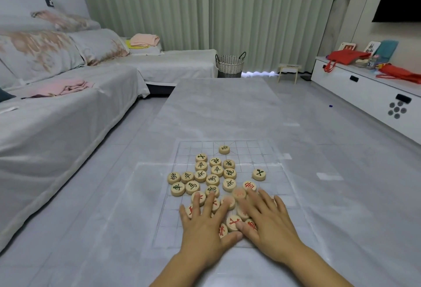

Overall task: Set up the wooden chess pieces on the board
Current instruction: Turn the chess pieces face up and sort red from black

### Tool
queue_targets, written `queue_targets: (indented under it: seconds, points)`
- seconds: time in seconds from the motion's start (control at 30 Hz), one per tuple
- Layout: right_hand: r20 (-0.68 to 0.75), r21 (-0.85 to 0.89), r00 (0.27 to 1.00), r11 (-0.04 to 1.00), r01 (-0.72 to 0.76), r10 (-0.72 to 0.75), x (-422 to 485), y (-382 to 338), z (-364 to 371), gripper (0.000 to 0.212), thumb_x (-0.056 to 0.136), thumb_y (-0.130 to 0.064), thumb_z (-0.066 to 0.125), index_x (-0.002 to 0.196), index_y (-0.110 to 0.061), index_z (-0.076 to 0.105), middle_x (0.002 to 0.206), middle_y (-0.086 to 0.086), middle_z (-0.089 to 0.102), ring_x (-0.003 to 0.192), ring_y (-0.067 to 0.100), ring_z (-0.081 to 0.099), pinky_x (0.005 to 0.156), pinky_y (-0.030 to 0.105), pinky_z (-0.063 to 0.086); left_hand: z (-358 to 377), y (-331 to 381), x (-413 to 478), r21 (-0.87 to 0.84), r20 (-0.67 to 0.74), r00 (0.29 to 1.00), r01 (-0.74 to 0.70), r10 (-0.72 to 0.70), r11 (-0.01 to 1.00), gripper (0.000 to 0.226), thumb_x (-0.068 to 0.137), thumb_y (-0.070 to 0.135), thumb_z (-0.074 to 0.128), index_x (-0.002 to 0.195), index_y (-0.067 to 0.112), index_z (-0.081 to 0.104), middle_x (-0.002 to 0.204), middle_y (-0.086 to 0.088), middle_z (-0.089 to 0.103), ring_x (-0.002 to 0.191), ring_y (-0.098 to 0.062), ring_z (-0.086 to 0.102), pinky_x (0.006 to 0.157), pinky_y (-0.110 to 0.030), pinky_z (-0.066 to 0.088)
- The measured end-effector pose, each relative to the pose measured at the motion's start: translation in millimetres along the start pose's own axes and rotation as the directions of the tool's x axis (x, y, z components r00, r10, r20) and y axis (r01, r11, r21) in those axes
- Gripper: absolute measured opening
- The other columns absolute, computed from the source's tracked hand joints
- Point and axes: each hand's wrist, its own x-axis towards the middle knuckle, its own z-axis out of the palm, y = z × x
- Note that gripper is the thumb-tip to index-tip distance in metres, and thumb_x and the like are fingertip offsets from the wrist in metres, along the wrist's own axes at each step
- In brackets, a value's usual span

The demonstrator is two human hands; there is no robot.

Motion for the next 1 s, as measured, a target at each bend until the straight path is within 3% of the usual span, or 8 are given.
queue_targets:
  seconds: [0.07, 0.17, 0.33, 0.5, 0.67, 0.8, 0.87, 1.0]
  points:
    - [-0.016, 0.034, 1.0, 0.999, 0.016, -0.016, 9.6, -0.1, 0.9, 0.09, 0.059, -0.08, -0.018, 0.142, -0.049, 0.002, 0.153, -0.016, -0.013, 0.144, 0.015, -0.016, 0.108, 0.04, -0.018, -2.6, -1.6, 8.1, 0.027, 0.009, 1.0, 0.009, -0.009, 1.0, 0.106, 0.042, 0.088, -0.006, 0.141, 0.05, 0.003, 0.156, 0.008, -0.015, 0.141, -0.028, -0.023, 0.109, -0.062, -0.013]
    - [-0.003, 0.027, 1.0, 1.0, -0.006, 0.006, 27.0, -3.2, 2.0, 0.099, 0.051, -0.08, -0.023, 0.142, -0.049, 0.002, 0.156, -0.012, -0.014, 0.142, 0.017, -0.022, 0.106, 0.049, -0.022, -5.0, -11.3, 22.3, 0.044, -0.017, 0.999, 0.04, -0.039, 0.998, 0.107, 0.043, 0.096, 0.008, 0.14, 0.052, 0.0, 0.155, 0.008, -0.019, 0.14, -0.03, -0.026, 0.106, -0.063, -0.017]
    - [0.014, 0.009, 0.999, 0.999, -0.03, 0.03, 52.9, -6.1, 2.9, 0.104, 0.047, -0.079, -0.026, 0.142, -0.048, 0.002, 0.157, -0.01, -0.01, 0.144, 0.019, -0.018, 0.111, 0.054, -0.015, -10.6, -21.7, 44.0, 0.083, 0.015, 0.998, 0.065, -0.066, 0.994, 0.085, 0.066, 0.086, 0.029, 0.139, 0.053, 0.0, 0.157, 0.008, -0.013, 0.141, -0.032, -0.024, 0.105, -0.065, -0.018]
    - [0.001, 0.006, 0.998, 0.998, -0.058, 0.058, 80.7, -2.9, 4.1, 0.108, 0.044, -0.079, -0.029, 0.142, -0.047, 0.003, 0.157, -0.009, -0.008, 0.144, 0.02, -0.014, 0.112, 0.056, -0.012, -15.1, -30.1, 74.2, 0.097, 0.006, 0.999, 0.037, -0.038, 0.995, 0.082, 0.071, 0.082, 0.033, 0.14, 0.051, 0.004, 0.157, 0.008, -0.007, 0.142, -0.032, -0.02, 0.104, -0.064, -0.019]
    - [0.015, 0.001, 0.997, 0.997, -0.079, 0.079, 106.4, 3.7, 2.9, 0.1, 0.053, -0.085, -0.016, 0.143, -0.047, 0.003, 0.158, -0.008, -0.006, 0.145, 0.02, -0.011, 0.112, 0.055, -0.011, -18.9, -36.2, 105.3, 0.083, 0.017, 1.0, 0.007, -0.008, 0.997, 0.082, 0.072, 0.081, 0.036, 0.141, 0.05, 0.005, 0.158, 0.009, -0.005, 0.142, -0.031, -0.019, 0.104, -0.064, -0.018]
    - [0.031, -0.01, 0.995, 0.995, -0.098, 0.098, 120.8, 10.2, -0.4, 0.067, 0.081, -0.072, 0.007, 0.143, -0.046, 0.005, 0.158, -0.008, -0.005, 0.145, 0.02, -0.009, 0.114, 0.055, -0.009, -18.2, -36.7, 120.1, 0.073, 0.004, 1.0, 0.004, -0.004, 0.997, 0.082, 0.072, 0.08, 0.036, 0.141, 0.049, 0.006, 0.158, 0.009, -0.004, 0.143, -0.03, -0.018, 0.106, -0.063, -0.017]
    - [0.027, -0.009, 0.994, 0.995, -0.103, 0.103, 124.0, 11.9, -0.5, 0.061, 0.086, -0.068, 0.012, 0.143, -0.047, 0.005, 0.158, -0.009, -0.005, 0.145, 0.02, -0.009, 0.114, 0.055, -0.008, -18.0, -36.9, 124.3, 0.08, -0.006, 1.0, -0.001, 0.001, 0.997, 0.083, 0.071, 0.081, 0.035, 0.141, 0.048, 0.006, 0.158, 0.008, -0.003, 0.143, -0.03, -0.017, 0.106, -0.062, -0.017]
    - [-0.01, -0.019, 0.996, 0.996, -0.085, 0.085, 123.6, 12.0, 0.9, 0.094, 0.058, -0.084, -0.012, 0.142, -0.047, 0.004, 0.158, -0.009, -0.003, 0.145, 0.019, -0.008, 0.113, 0.054, -0.008, -12.5, -39.9, 124.9, 0.077, -0.054, 0.998, -0.008, 0.012, 0.997, 0.086, 0.067, 0.085, 0.03, 0.142, 0.049, 0.007, 0.158, 0.01, -0.001, 0.143, -0.028, -0.015, 0.107, -0.063, -0.014]
